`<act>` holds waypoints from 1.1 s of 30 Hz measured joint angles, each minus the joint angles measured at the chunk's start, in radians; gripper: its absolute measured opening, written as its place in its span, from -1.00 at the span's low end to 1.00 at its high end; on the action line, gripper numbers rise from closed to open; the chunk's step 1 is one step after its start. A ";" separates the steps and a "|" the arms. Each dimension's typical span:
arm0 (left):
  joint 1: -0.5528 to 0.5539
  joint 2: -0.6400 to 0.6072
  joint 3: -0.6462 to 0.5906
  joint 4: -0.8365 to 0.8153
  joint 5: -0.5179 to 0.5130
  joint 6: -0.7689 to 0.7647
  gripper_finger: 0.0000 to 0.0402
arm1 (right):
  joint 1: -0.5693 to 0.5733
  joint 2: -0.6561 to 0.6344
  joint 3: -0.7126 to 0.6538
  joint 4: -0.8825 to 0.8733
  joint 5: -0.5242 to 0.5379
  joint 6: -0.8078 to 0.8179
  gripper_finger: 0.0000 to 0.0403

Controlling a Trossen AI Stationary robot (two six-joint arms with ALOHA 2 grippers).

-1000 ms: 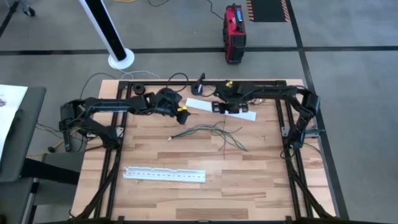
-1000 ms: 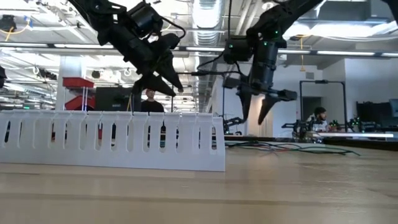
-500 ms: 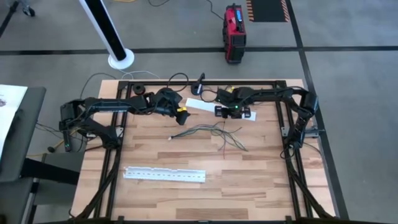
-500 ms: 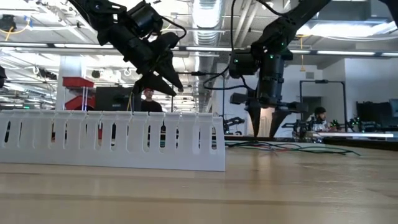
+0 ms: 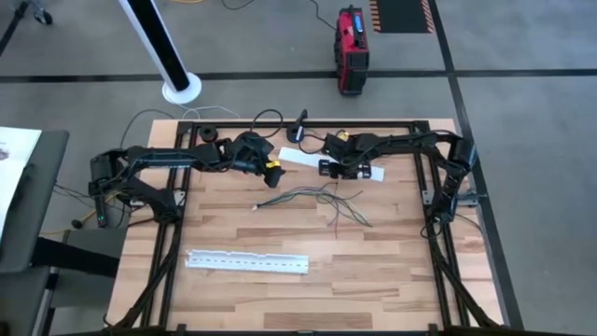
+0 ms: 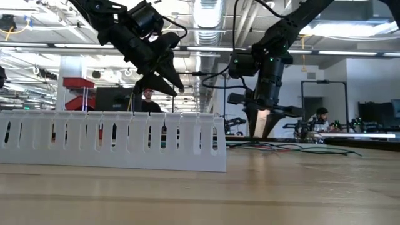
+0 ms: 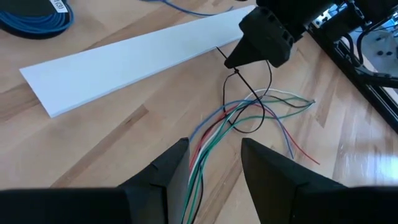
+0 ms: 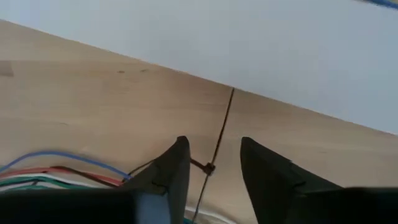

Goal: Ziptie cables
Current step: Wrap the colored cables with the black zip tie

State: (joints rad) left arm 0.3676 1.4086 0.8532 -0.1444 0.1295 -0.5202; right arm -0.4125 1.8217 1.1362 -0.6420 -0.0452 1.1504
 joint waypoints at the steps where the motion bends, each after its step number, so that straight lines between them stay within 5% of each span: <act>1: 0.000 0.000 0.000 0.000 0.000 0.000 -0.30 | 0.000 0.000 0.000 0.002 0.000 -0.007 -0.37; 8: 0.000 0.000 0.000 0.000 0.000 0.000 -0.30 | -0.001 0.000 0.000 0.000 0.016 -0.025 -0.53; 33: 0.000 -0.001 0.000 0.000 -0.001 0.000 -0.30 | 0.014 0.089 0.007 0.048 -0.019 -0.051 -0.54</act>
State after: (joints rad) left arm 0.3679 1.4078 0.8532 -0.1444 0.1287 -0.5198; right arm -0.3988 1.9105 1.1431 -0.5941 -0.0641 1.0995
